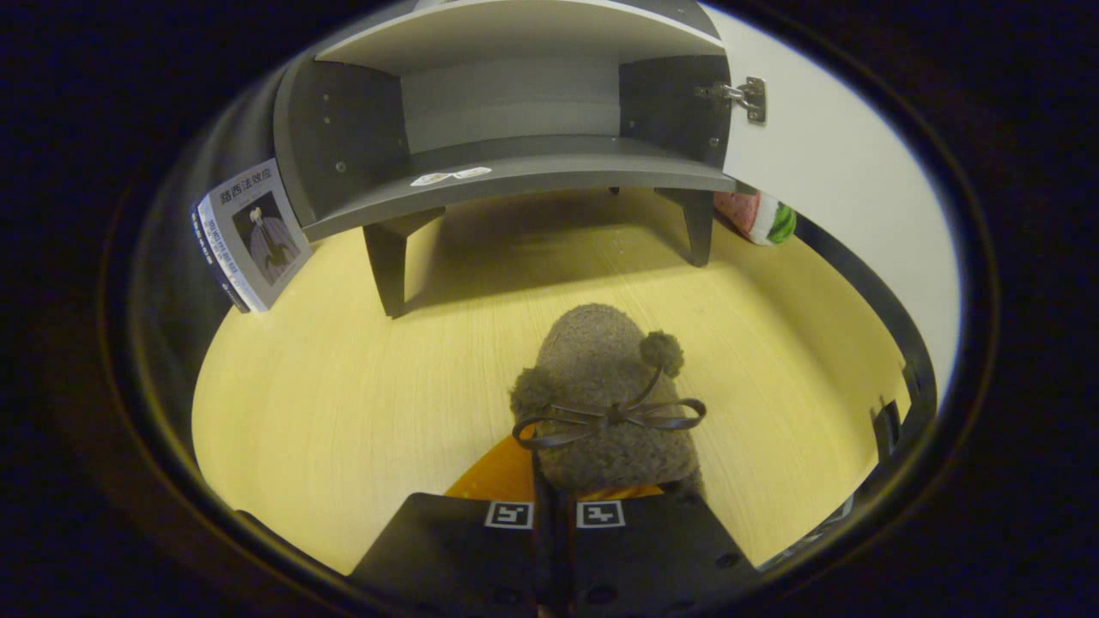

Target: Open the shoe cabinet door, grab the shoes and put them into the shoe cabinet, then close the shoe cabinet door.

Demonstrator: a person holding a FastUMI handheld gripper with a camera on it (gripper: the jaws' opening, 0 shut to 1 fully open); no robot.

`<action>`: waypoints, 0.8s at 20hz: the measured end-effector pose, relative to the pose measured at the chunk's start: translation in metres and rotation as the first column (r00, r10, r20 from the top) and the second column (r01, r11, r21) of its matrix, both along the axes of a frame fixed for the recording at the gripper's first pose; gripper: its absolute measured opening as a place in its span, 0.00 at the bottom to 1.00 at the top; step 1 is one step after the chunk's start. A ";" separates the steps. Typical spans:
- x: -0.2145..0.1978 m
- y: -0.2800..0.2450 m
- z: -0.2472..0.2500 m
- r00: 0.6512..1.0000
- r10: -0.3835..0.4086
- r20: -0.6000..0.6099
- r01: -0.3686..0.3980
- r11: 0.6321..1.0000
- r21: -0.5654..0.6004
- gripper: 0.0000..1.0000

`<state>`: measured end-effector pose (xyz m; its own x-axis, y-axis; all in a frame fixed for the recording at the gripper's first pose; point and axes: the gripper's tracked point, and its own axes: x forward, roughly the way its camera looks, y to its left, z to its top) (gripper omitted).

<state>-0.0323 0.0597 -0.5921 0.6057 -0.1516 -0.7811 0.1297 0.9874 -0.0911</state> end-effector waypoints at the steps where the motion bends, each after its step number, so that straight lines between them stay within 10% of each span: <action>1: -0.001 0.000 0.002 1.000 0.008 -0.004 -0.008 1.000 -0.006 0.04; 9: -0.004 0.002 0.043 0.999 0.031 0.027 -0.032 0.999 0.030 0.03; 16: 0.015 0.008 0.183 0.990 0.033 0.138 -0.037 0.999 0.023 0.03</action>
